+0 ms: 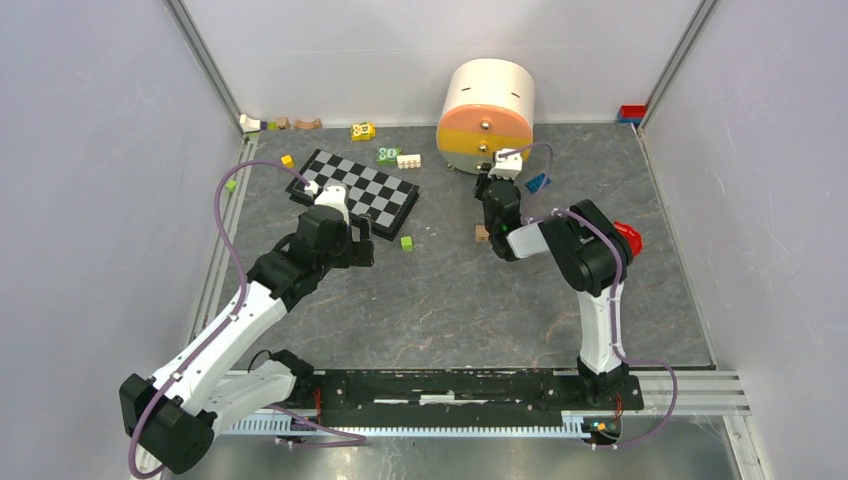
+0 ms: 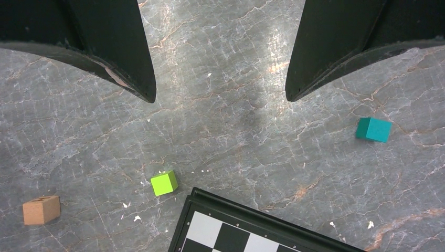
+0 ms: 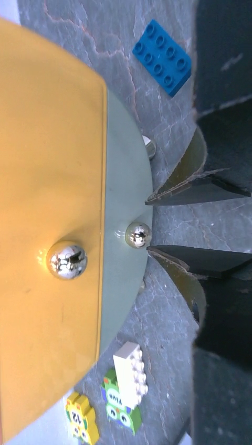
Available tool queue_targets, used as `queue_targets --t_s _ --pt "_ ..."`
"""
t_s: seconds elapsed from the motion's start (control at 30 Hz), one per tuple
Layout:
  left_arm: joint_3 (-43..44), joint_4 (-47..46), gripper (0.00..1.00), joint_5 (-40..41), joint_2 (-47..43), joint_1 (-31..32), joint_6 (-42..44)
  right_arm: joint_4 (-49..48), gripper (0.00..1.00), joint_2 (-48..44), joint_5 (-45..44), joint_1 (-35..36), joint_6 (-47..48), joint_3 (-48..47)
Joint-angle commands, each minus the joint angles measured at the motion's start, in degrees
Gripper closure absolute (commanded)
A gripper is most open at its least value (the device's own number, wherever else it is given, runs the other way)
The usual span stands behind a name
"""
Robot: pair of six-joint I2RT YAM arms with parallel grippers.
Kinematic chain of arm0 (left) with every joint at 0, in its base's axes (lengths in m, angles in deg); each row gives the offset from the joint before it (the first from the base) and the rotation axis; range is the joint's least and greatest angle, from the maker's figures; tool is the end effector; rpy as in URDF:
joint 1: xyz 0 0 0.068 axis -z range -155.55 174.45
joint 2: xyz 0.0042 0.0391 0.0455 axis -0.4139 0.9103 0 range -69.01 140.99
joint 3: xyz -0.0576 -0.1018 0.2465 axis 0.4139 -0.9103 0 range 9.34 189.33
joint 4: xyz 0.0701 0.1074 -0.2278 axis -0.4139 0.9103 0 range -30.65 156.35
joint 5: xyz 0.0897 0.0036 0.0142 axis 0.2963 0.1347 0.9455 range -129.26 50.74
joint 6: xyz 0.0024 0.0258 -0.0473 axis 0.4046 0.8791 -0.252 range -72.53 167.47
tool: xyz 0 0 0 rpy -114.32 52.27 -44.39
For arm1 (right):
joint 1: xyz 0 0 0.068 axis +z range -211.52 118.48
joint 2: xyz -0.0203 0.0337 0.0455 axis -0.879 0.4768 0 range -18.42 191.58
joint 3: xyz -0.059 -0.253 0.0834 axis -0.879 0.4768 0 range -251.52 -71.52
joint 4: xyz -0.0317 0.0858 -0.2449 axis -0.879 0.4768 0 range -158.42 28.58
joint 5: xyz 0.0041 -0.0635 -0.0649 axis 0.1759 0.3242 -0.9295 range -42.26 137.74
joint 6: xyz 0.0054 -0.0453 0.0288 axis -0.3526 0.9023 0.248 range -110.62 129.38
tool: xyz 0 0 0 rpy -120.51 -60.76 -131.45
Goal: Organize the makeup
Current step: Close the drawer in the storage box, then reset both arms
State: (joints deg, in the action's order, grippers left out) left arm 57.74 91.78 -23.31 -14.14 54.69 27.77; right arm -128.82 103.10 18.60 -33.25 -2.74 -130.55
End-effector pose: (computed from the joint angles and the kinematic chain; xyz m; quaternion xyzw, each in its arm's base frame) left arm 0.1798 -0.0936 0.2935 0.0225 0.8952 -0.0669 0.4400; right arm 0.3864 0.1882 0.1452 0.0750 0.7143 0.0620 0.6930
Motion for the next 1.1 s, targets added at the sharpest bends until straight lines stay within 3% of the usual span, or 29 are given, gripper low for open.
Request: queue_targets --t_s 0.0,0.13,0.23,0.57,0.8,0.93,1.07 --pt "0.6 -2.0 0.01 0.3 0.1 -0.4 2.3 -9.1 0.60 -8.0 0.6 2.0 1.9 6.2" --pt "0.5 -2.1 0.01 0.8 0.1 -0.4 1.9 -10.4 0.58 -15.3 -0.5 3.9 2.2 14.2" --pt "0.4 -2.2 0.01 1.2 0.3 -0.4 1.5 -5.1 0.57 -22.0 0.3 4.7 2.0 18.6" --pt "0.0 -2.5 0.02 2.0 0.3 -0.4 1.2 34.8 0.47 -40.2 5.5 5.1 -5.5 23.0" --pt "-0.6 -2.6 0.02 3.0 -0.2 -0.4 1.0 52.2 0.26 -49.8 7.2 5.2 -6.2 25.1" --pt "-0.9 -2.6 0.02 3.1 -0.1 -0.4 1.0 57.1 0.02 -53.8 5.3 5.2 -5.9 28.3" --pt "-0.6 -1.5 0.02 3.2 0.5 -0.4 0.3 63.3 0.02 -56.1 2.2 5.2 -6.4 29.0"
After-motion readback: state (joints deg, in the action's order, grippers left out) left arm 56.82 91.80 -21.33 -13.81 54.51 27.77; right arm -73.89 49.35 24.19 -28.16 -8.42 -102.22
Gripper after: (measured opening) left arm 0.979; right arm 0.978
